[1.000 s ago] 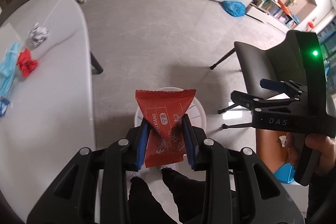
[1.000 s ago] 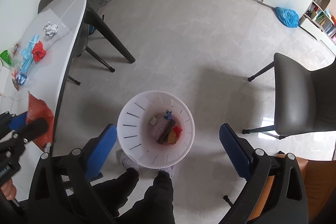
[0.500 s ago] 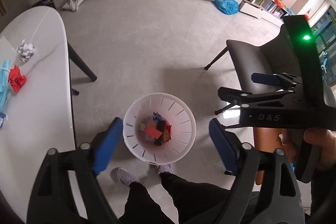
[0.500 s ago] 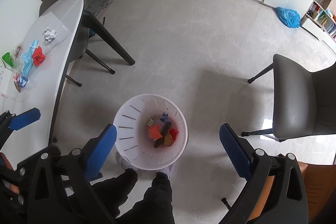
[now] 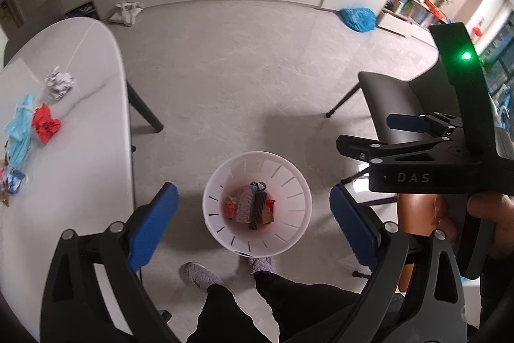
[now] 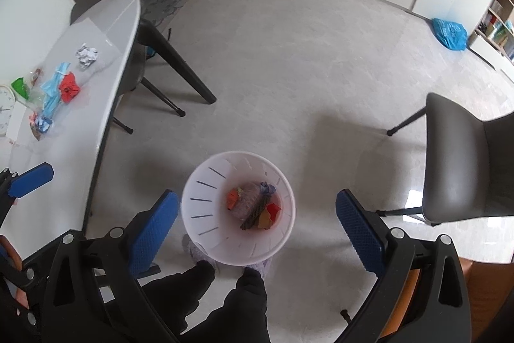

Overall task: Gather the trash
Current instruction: 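Move both tools back over the remaining trash on the table, then grasp the red tissue with the right tool while the left tool grasps the clear snack bag, then carry both items to the white bin and release them, then move both tools back over the table toward the box and tissue, then grasp the pink tissue with the right tool while the left tool grasps the blue-white box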

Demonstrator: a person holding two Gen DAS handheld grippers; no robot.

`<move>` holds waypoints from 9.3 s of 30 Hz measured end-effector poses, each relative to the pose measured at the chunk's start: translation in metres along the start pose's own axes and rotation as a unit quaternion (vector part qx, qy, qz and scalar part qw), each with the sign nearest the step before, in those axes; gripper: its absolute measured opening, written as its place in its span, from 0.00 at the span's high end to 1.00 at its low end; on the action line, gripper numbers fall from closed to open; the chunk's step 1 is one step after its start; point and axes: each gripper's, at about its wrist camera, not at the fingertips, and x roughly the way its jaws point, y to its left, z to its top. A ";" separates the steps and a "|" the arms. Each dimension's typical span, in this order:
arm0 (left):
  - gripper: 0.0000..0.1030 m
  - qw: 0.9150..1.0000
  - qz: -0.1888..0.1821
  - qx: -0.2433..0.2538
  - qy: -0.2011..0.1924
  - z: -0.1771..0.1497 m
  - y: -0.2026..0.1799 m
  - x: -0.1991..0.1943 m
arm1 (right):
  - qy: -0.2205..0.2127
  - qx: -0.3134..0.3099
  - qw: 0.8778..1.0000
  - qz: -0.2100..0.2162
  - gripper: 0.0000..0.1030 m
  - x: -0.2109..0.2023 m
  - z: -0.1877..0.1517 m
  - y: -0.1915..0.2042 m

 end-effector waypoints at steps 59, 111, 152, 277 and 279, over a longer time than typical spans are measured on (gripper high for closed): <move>0.11 0.808 0.110 -0.577 -0.045 -0.074 0.546 -0.046 | 0.024 -0.285 0.953 0.097 0.74 0.103 0.132 0.398; 0.44 0.969 0.006 -0.243 -0.051 0.002 0.212 -0.092 | 0.041 -0.138 0.990 0.004 0.72 0.059 -0.004 0.110; 0.12 0.989 -0.052 0.085 0.111 0.009 -0.012 0.066 | -0.042 0.111 0.992 -0.030 0.04 -0.012 -0.028 -0.032; 0.11 0.967 0.209 0.047 -0.135 -0.101 0.396 -0.018 | 0.131 -0.435 0.824 0.338 0.65 0.117 0.125 0.523; 0.14 0.967 0.204 0.048 -0.142 -0.100 0.394 -0.020 | 0.136 -0.443 0.816 0.345 0.65 0.115 0.123 0.523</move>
